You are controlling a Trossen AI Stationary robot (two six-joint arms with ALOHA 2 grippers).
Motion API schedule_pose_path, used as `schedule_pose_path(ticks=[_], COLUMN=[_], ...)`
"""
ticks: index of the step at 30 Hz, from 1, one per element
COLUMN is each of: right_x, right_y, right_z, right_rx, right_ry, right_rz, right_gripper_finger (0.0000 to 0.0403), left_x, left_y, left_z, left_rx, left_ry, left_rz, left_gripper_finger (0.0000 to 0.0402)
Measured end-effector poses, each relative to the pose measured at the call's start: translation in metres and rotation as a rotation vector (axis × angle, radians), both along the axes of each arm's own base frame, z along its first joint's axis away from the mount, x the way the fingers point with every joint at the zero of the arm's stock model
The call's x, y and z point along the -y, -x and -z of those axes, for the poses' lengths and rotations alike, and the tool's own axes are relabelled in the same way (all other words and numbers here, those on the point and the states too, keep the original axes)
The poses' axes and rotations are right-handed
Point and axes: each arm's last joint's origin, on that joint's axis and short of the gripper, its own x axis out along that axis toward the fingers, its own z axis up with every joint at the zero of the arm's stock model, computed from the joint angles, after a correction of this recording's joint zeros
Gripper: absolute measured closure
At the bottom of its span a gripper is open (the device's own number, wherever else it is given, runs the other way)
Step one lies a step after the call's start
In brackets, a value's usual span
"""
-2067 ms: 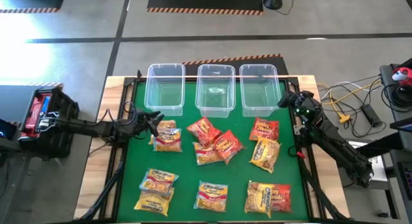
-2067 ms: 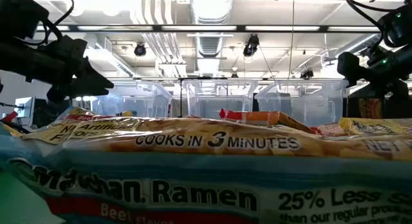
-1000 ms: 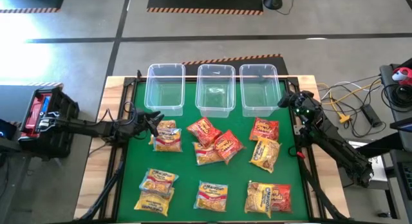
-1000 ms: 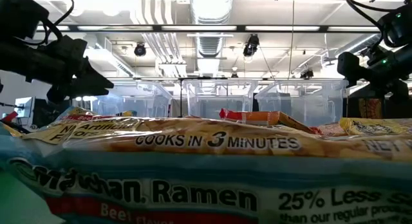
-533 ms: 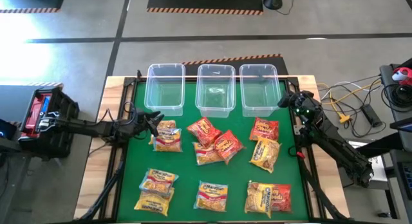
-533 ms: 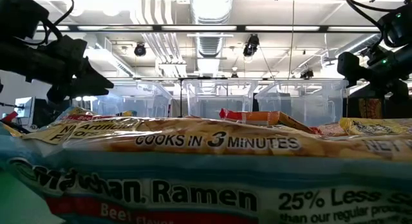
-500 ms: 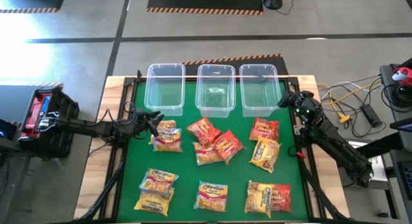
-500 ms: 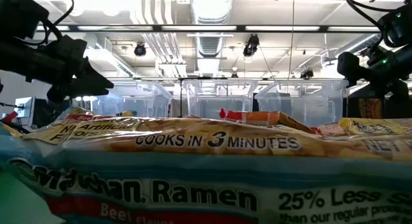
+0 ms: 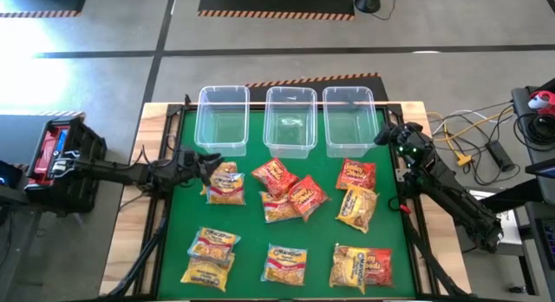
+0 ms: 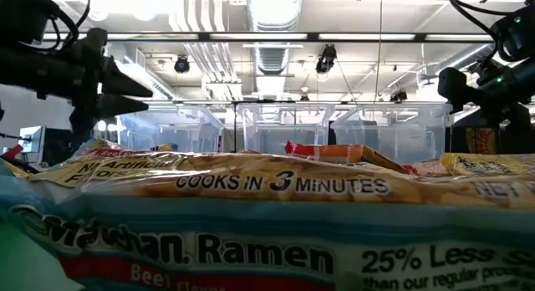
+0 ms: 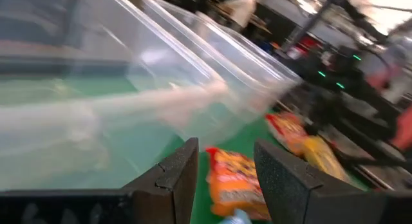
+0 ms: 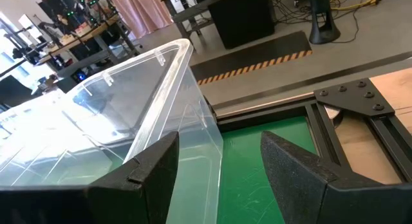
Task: Sort Maruchan noodles
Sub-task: Put the top left blue noodle pack into the top left transparent bin
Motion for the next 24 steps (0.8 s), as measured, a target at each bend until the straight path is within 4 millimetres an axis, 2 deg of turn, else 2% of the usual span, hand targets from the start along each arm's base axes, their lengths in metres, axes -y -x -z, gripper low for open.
schedule_pose_path(ticks=[3,9,13,17,24], right_x=[0.000,0.000,0.000,0.000,0.000], right_y=[0.000,0.000,0.000,0.000,0.000], right_z=[0.000,0.000,0.000,0.000,0.000], right_rx=[0.000,0.000,0.000,0.000,0.000], right_ry=[0.000,0.000,0.000,0.000,0.000], right_rz=[0.000,0.000,0.000,0.000,0.000], right_gripper_finger=[0.0195,0.0195,0.0195,0.0195,0.0195], left_x=[0.001,0.002,0.003,0.005,0.011], left_y=[-0.001,-0.002,-0.002,-0.003,-0.007], left_z=[-0.005,-0.029,-0.042,-0.051,-0.048], left_rx=[0.011,-0.002,-0.134,-0.258,-0.505], left_ry=[0.017,0.013,0.027,0.114,0.368], left_rz=[0.046,0.069,0.108,0.151,0.246], left_gripper_finger=[0.0267,0.0267,0.0267,0.0267,0.0267])
